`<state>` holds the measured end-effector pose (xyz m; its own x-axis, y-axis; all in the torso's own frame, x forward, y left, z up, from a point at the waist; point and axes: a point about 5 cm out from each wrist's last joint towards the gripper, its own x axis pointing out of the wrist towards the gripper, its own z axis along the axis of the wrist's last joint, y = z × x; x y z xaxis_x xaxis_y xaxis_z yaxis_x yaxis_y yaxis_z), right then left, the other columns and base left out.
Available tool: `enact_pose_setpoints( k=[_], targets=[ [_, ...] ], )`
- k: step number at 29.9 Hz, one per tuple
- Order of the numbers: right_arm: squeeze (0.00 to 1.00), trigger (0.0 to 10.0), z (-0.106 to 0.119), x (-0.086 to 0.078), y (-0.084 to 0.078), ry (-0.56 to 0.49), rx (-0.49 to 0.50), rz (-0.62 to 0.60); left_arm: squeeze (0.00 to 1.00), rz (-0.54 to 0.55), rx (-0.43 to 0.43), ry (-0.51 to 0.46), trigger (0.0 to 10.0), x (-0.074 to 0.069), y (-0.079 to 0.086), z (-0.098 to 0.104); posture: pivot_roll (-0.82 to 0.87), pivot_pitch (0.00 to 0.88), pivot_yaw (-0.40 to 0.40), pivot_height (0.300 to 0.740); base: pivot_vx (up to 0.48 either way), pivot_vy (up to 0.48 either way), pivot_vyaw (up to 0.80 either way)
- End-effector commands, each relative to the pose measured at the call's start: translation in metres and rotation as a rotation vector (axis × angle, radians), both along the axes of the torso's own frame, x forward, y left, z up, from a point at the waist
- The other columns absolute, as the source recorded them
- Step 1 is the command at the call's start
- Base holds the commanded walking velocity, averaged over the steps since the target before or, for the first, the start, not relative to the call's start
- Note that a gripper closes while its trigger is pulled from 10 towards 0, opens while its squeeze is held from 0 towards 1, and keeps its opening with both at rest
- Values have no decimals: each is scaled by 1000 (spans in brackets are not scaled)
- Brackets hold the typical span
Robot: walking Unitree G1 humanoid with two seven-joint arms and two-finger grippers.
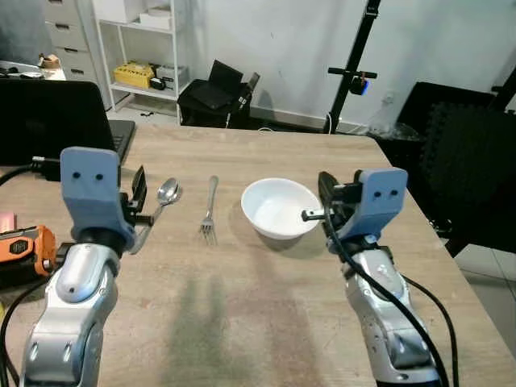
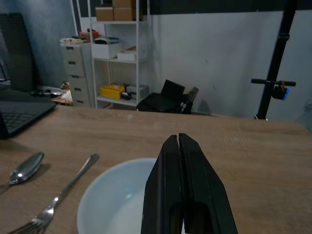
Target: Setting the table
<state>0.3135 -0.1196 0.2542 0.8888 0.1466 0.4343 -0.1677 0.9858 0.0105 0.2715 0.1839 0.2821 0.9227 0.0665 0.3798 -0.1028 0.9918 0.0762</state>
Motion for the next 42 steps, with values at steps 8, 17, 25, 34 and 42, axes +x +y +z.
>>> enact_pose_setpoints(
  k=[8,17,25,34,42],
  targets=[
    [0,10000,-11,1,3,35,-1,-10,0,-84,80,42,10000,0,-14,-2,92,161,-11,740,0,0,0],
    [0,10000,-21,1,2,90,-42,-19,0,-194,98,223,10000,-1,-8,-16,94,160,-14,740,0,0,0],
    [0,10000,-21,6,2,103,-47,-33,0,-215,125,187,10000,2,-7,-5,95,155,-16,740,0,0,0],
    [0,10000,-22,5,0,109,-45,-36,0,-249,139,205,10000,6,-11,-4,84,147,-9,740,0,0,0],
    [0,10000,-22,6,-1,107,-45,-41,0,-263,144,214,10000,8,-14,-6,83,137,-5,740,0,0,0]
  ],
)
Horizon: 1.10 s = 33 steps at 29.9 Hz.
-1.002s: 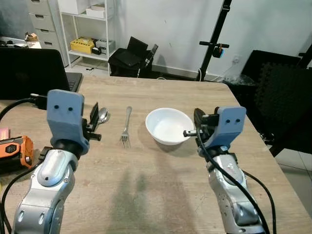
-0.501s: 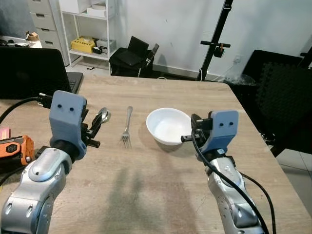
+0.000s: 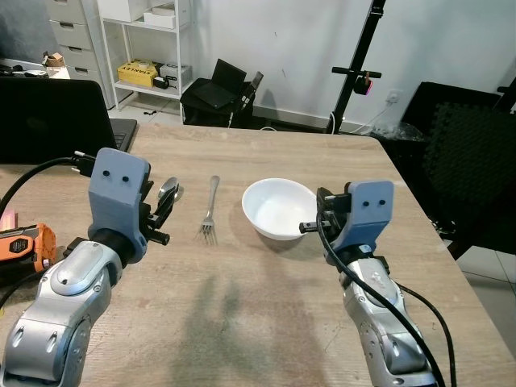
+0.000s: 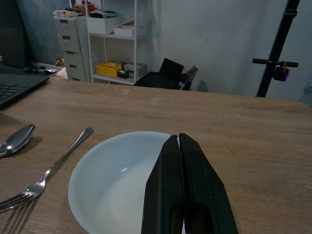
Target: Setting the table
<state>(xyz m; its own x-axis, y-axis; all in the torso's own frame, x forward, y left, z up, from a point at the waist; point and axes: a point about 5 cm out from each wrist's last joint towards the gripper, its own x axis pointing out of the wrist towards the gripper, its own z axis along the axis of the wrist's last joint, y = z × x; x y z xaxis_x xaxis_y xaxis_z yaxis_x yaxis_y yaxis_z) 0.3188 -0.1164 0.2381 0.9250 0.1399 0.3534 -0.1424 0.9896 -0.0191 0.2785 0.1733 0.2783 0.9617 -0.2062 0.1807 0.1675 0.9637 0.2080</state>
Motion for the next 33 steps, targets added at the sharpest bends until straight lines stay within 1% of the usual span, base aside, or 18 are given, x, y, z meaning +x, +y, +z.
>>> enact_pose_setpoints(
  k=[1,15,18,33],
  targets=[
    [0,10000,-6,1,-4,24,-3,-16,0,-16,1,18,10000,1,-3,-3,85,135,-5,740,0,0,0],
    [0,10000,-6,1,-1,23,-4,-5,0,9,-19,32,10000,2,0,-7,91,136,-8,740,0,0,0],
    [0,10000,-6,1,-1,24,-4,-6,0,0,-23,33,10000,1,-1,-8,91,137,-7,740,-327,0,0],
    [0,10000,-7,1,-2,27,-3,-7,0,5,-26,35,10000,1,1,-8,94,144,-8,740,-462,0,0]
  ],
)
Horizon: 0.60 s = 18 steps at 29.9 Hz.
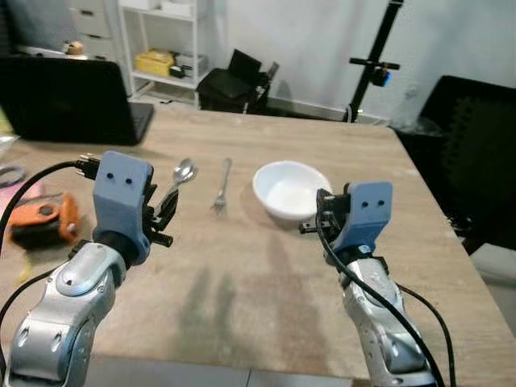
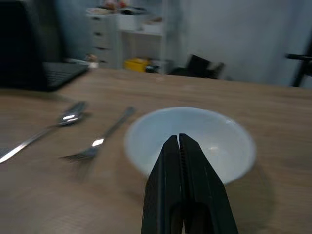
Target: Setting the table
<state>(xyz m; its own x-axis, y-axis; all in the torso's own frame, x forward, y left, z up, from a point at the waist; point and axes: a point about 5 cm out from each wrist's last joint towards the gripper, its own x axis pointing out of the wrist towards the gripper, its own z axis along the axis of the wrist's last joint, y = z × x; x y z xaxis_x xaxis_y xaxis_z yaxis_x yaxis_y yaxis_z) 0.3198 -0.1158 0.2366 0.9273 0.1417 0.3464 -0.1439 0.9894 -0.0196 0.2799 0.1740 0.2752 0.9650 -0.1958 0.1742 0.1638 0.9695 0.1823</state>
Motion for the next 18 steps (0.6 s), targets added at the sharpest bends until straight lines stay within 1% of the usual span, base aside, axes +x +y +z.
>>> enact_pose_setpoints(
  k=[1,9,18],
  targets=[
    [0,10000,-5,0,-3,20,-2,-8,0,0,-2,24,10000,-1,1,-5,94,145,-8,740,-450,0,0],
    [0,10000,-5,0,-3,20,-3,-9,0,2,-4,27,10000,-1,1,-6,92,147,-9,740,-403,0,0],
    [0,10000,-5,0,-3,21,-5,-8,0,9,-2,31,10000,0,0,-8,91,150,-10,740,0,0,0]
  ],
)
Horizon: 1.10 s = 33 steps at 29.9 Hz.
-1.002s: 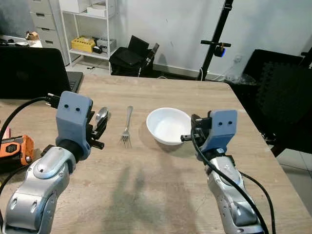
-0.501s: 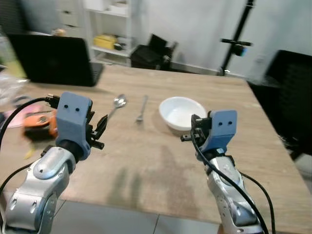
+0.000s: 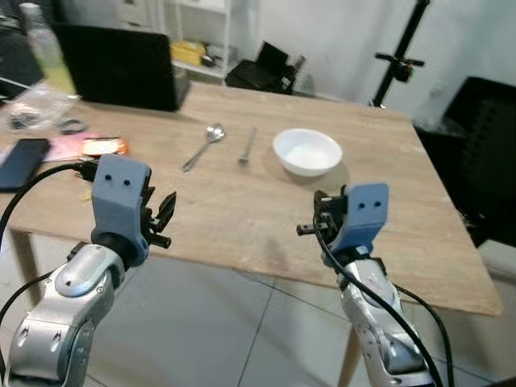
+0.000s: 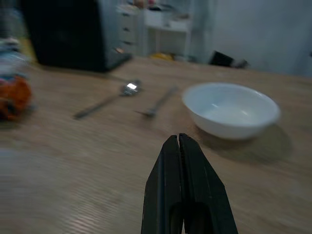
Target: Setting the table
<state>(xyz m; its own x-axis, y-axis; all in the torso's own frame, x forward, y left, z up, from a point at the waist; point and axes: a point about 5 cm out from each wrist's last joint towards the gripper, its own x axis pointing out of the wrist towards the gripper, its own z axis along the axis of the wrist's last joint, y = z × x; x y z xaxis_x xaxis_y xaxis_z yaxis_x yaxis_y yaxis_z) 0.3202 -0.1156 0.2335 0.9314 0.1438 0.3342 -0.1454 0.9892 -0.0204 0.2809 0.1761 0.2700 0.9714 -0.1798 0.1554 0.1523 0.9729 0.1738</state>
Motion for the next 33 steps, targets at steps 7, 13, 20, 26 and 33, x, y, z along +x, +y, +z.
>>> enact_pose_setpoints(
  k=[7,13,20,26,33],
  targets=[
    [0,10000,-2,-1,-3,9,-2,-10,0,-6,5,11,10000,-2,0,-2,91,150,-11,740,0,0,0],
    [0,10000,-2,-1,-3,10,-2,-10,0,-7,4,11,10000,-2,0,-2,91,151,-12,740,0,0,0],
    [0,10000,-3,-1,-2,19,5,-8,0,-8,4,10,10000,-2,-1,-2,91,151,-12,740,0,0,-173],
    [0,10000,-3,0,-3,22,10,-10,0,-14,4,11,10000,-2,-3,-3,90,152,-12,740,0,0,-800],
    [0,10000,-3,0,-3,22,8,-9,0,-15,4,10,10000,-2,-4,-2,90,152,-13,740,0,0,-800]
  ],
)
